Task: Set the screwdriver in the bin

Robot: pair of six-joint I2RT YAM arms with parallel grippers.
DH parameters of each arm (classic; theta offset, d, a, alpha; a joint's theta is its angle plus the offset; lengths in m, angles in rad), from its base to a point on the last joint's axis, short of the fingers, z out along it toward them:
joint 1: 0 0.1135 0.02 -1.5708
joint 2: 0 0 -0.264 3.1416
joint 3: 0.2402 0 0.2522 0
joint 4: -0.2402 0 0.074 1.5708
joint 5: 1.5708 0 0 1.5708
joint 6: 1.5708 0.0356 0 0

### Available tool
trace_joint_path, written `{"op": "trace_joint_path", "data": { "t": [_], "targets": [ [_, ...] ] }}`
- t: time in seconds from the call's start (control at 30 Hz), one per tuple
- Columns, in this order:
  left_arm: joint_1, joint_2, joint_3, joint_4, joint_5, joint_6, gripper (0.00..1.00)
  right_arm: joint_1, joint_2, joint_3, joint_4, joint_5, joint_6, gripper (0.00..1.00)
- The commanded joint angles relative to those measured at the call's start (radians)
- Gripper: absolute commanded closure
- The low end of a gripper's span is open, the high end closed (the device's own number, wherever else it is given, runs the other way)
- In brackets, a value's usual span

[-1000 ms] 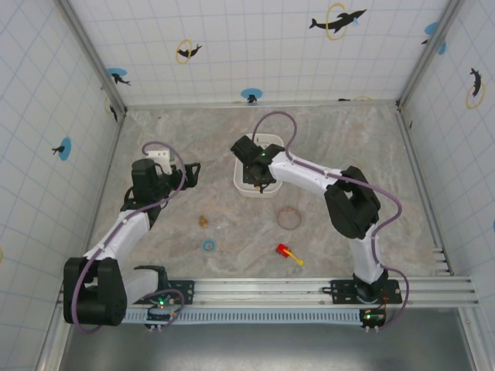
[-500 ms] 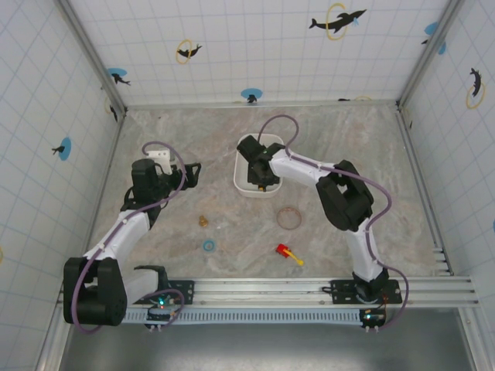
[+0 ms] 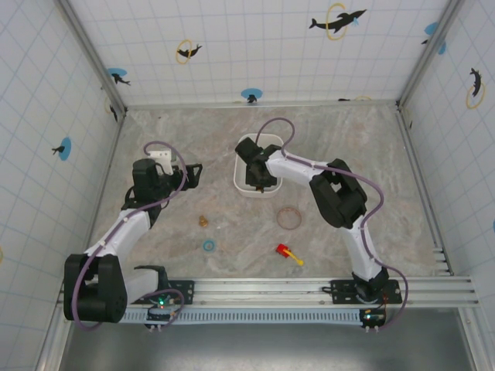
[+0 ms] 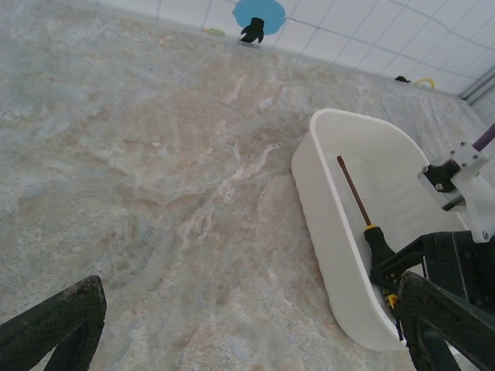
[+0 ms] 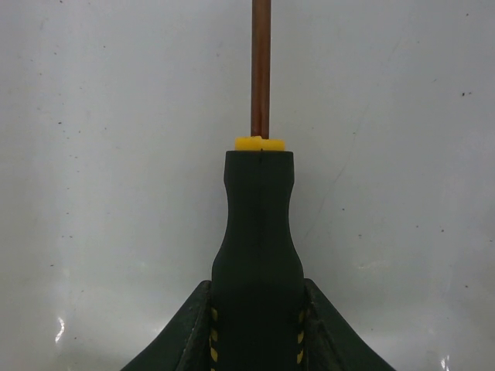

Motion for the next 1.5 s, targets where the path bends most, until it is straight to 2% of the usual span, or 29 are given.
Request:
{"op": "trace_joint_path", "data": {
  "t": [0.0, 0.07, 0.27, 0.43, 0.53, 0.67, 0.8, 0.97, 1.13, 1.3, 1.47],
  "targets": [
    [-0.007, 0.01, 0.012, 0.017, 0.019, 0.017, 0.02, -0.002, 0.03, 0.053, 0.013, -0.016, 0.01, 0.77],
    [-0.007, 0.011, 0.012, 0.018, 0.02, 0.017, 0.02, -0.004, 0.029, 0.053, 0.017, -0.019, 0.01, 0.61],
    [-0.007, 0.018, 0.02, 0.021, 0.018, 0.018, 0.02, -0.008, 0.008, 0.072, -0.001, -0.007, 0.004, 0.43],
    [-0.006, 0.014, 0.034, 0.008, 0.013, 0.023, 0.02, -0.008, -0.062, 0.079, -0.045, 0.021, -0.034, 0.35],
    [-0.007, -0.009, 0.032, 0.011, -0.011, 0.029, 0.02, -0.008, -0.14, 0.084, -0.079, 0.037, -0.112, 0.31],
    [-0.008, -0.059, 0.025, 0.027, -0.058, 0.055, 0.02, -0.007, -0.293, 0.053, -0.102, 0.102, -0.326, 0.29],
    [-0.006, -0.115, 0.008, 0.067, -0.14, 0.104, 0.02, -0.041, -0.522, -0.107, -0.025, 0.185, -0.576, 0.28],
    [-0.004, -0.15, -0.034, 0.151, -0.323, 0.154, 0.02, -0.221, -0.819, -0.402, 0.171, 0.109, -0.716, 0.28],
    [-0.004, -0.113, -0.102, 0.298, -0.458, 0.218, 0.02, -0.424, -1.065, -0.759, 0.494, 0.083, -0.758, 0.27],
    [0.01, -0.038, -0.206, 0.533, -0.499, 0.309, 0.02, -0.601, -1.191, -1.047, 0.782, 0.074, -0.727, 0.27],
    [0.053, 0.066, -0.286, 0.739, -0.488, 0.303, 0.02, -0.724, -1.179, -1.272, 1.126, 0.078, -0.668, 0.26]
  ]
}}
